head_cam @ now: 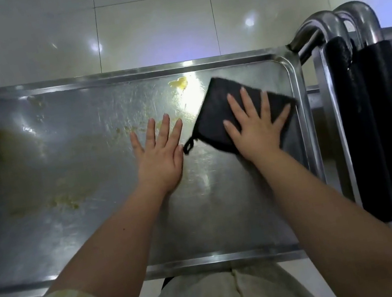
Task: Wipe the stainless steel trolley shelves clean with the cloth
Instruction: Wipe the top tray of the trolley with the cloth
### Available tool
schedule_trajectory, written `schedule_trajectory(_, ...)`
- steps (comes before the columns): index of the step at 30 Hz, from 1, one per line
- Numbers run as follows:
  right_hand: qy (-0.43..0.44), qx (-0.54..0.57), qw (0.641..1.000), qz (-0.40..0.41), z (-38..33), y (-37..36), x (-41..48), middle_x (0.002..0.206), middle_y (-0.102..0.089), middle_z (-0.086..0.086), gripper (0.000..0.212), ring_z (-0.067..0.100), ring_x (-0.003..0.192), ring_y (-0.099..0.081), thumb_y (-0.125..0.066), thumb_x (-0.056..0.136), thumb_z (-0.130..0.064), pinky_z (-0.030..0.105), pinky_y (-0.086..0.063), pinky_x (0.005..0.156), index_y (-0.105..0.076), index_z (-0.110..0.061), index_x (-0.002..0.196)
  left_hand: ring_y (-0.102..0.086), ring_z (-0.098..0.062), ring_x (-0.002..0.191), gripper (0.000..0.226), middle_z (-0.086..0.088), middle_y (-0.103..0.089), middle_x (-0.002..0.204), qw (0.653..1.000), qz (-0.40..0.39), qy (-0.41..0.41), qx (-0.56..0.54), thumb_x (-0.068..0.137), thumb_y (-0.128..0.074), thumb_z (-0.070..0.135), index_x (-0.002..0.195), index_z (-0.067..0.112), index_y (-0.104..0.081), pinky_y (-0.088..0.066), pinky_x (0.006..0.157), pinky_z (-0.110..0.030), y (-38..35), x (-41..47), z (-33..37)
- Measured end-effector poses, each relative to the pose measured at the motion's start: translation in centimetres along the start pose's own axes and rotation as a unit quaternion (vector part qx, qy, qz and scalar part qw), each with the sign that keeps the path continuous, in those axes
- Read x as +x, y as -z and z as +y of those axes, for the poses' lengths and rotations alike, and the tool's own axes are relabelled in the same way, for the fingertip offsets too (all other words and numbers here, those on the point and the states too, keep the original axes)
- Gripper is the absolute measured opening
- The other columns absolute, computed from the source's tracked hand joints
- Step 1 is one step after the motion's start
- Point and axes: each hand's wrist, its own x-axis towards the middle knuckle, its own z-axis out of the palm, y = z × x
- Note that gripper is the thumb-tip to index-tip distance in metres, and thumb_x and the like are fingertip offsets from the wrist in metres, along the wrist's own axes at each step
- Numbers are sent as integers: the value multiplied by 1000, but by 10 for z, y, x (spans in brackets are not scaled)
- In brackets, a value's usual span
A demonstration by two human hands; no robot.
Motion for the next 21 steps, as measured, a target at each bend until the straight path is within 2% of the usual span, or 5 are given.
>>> schedule_trajectory(5,99,-13,995,-17,-60,17,58,162,13,-17,59,29,149,18,-17,98,-63,76,13,104,3,-49,152,2,-26,152,64,-1,0,165,999,13,24,-18,99,-11,47,157,20,-8,6,117,-60,2,-2,1)
schedule_trajectory(8,141,-39,989,-16,-50,17,57,162,12,-18,60,24,149,18,-14,96,-67,74,12,106,3,-50,151,4,-28,151,65,-2,-1,165,999,11,37,-29,98,-13,51,157,22,-9,6,117,-60,3,-3,1)
schedule_trajectory(14,21,-40,999,8,51,29,59,163,7,-16,62,22,150,11,-15,95,-68,69,10,111,2,-50,152,8,-28,151,65,1,4,165,999,-3,47,-23,97,-10,54,157,32,0,4,116,-62,2,-1,2)
schedule_trajectory(18,-39,-34,999,12,40,22,43,163,11,-14,61,26,150,13,-9,95,-66,70,9,110,9,-49,151,8,-28,151,64,1,6,165,999,-6,45,-20,97,-9,53,157,31,2,7,116,-62,1,-1,1)
schedule_trajectory(21,42,-27,999,-2,-6,5,12,162,15,-16,62,28,149,17,-11,95,-66,72,12,108,11,-49,150,4,-29,151,64,1,1,165,999,-3,43,-24,97,-12,50,157,31,-3,7,116,-61,3,-1,-2)
